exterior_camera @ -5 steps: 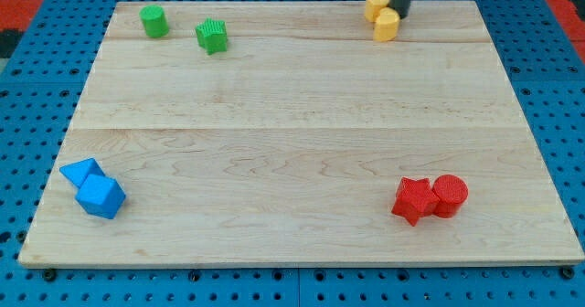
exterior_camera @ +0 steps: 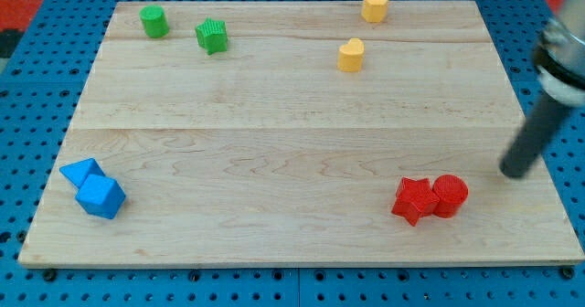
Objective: Separate the red star from the red circle
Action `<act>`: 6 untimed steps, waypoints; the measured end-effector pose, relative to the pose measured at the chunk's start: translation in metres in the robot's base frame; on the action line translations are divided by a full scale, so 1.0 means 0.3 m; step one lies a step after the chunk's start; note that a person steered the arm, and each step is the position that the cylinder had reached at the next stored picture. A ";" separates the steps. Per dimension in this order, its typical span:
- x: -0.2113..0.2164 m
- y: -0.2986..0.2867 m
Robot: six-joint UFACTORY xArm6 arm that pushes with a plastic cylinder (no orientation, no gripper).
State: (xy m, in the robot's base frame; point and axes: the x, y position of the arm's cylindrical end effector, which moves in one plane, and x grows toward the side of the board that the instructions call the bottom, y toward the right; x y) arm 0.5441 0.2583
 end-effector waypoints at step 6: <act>-0.029 -0.539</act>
